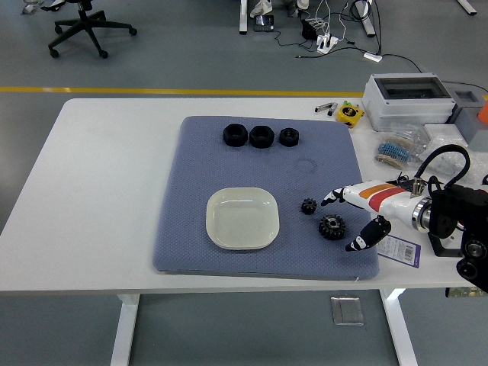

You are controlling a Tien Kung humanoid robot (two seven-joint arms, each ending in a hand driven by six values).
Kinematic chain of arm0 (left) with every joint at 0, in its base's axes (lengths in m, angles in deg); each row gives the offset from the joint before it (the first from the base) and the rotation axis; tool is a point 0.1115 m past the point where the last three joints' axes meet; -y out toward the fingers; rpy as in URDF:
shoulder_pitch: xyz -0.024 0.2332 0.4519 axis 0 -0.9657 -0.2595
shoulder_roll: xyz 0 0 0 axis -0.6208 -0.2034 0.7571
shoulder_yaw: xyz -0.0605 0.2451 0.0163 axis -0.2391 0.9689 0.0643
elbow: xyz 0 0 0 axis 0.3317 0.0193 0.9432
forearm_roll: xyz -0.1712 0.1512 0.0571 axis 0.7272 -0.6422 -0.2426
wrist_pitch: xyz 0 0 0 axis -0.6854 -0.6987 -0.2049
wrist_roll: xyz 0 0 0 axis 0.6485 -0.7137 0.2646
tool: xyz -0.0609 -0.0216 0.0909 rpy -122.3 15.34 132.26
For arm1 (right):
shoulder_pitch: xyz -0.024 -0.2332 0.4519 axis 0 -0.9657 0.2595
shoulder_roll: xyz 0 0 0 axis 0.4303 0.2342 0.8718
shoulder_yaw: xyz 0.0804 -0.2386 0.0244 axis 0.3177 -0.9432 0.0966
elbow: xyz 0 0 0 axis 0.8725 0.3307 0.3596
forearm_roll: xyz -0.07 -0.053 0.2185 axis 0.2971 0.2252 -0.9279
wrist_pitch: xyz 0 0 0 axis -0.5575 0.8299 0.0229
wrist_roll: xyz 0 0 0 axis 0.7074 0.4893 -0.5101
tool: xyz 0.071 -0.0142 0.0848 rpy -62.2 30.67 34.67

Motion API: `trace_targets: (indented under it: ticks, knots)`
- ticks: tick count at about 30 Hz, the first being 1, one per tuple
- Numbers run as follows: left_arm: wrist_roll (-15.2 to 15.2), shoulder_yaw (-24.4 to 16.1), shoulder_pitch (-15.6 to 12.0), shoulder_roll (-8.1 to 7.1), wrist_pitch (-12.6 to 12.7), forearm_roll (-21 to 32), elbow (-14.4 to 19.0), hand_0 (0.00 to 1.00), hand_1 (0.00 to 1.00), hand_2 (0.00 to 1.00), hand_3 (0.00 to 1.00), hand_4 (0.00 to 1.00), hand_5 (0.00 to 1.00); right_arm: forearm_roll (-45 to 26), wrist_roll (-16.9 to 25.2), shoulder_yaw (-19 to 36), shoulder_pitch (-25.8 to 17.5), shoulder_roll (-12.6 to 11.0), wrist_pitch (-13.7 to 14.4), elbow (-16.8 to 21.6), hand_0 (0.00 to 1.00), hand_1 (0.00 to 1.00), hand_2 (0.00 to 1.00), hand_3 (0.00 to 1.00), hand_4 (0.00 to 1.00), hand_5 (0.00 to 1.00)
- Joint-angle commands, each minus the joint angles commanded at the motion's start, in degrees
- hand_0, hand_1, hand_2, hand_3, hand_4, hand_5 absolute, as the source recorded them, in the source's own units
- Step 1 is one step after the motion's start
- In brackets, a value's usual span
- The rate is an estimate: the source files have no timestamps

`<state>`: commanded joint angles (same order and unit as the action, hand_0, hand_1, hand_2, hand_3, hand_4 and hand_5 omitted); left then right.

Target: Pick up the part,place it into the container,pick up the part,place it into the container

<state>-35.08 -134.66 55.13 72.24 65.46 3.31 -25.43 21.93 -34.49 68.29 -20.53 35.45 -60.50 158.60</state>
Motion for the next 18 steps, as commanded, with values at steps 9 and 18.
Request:
trace_targets:
  ticks: [9,18]
  knots:
    - [0.0,-0.1,-0.1,-0.04,0.0,0.0,0.0,0.816,0.776,0.818,0.568,0.475,0.725,-1.0,-0.4,-2.0,2.1,2.9,-0.4,-4.1,0.751,0.723,0.754,0.813,0.998,0.229]
    - [-0.2,0.0,-0.2,-0.13,-0.1,-0.4,0.0,0.816,0.776,0.820,0.567,0.476,0.724,-1.1,-0.2,-4.5,3.8,6.1,-0.6,-9.0,0.743,0.708,0.747,0.808,0.998,0.238]
